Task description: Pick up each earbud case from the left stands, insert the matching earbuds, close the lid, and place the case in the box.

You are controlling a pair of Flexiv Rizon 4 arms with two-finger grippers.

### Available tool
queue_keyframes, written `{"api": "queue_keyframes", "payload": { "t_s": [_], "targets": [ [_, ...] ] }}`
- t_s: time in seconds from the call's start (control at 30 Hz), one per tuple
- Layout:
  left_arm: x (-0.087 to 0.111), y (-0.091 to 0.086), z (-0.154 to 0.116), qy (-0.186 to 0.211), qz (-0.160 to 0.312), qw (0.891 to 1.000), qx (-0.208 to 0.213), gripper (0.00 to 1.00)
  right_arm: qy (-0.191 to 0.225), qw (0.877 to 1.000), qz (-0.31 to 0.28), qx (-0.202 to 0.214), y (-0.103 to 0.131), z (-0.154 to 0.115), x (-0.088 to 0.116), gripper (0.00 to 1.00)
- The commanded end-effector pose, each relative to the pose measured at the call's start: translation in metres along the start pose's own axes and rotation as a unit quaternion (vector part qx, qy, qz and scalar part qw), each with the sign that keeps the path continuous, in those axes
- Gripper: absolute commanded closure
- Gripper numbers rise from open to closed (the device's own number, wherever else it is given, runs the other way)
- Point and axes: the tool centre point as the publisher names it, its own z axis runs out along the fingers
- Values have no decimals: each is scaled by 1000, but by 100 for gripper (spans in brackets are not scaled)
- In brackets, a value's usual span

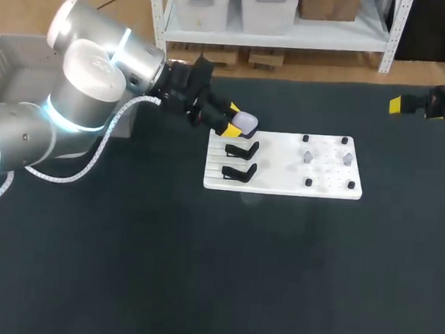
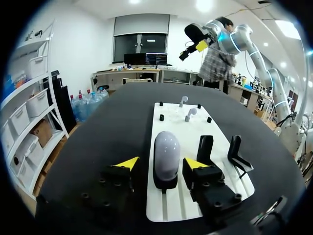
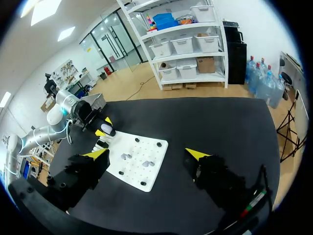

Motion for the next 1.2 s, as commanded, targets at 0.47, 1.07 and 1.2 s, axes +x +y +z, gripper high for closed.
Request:
{"api": "queue_keyframes", "payload": {
  "t_s": [0.47,1.07,1.2],
  "targets": [
    [-1,-3,2,-1,4,1000,1,59,0,1000,0,1,0,0,0,0],
    [-12,-7,-12,-22,12,1000,-8,100,0,1000,0,1,0,0,0,0],
    [-20,-11,-18,-34,17,999,-10,100,0,1000,0,1,0,0,0,0]
  ]
}}
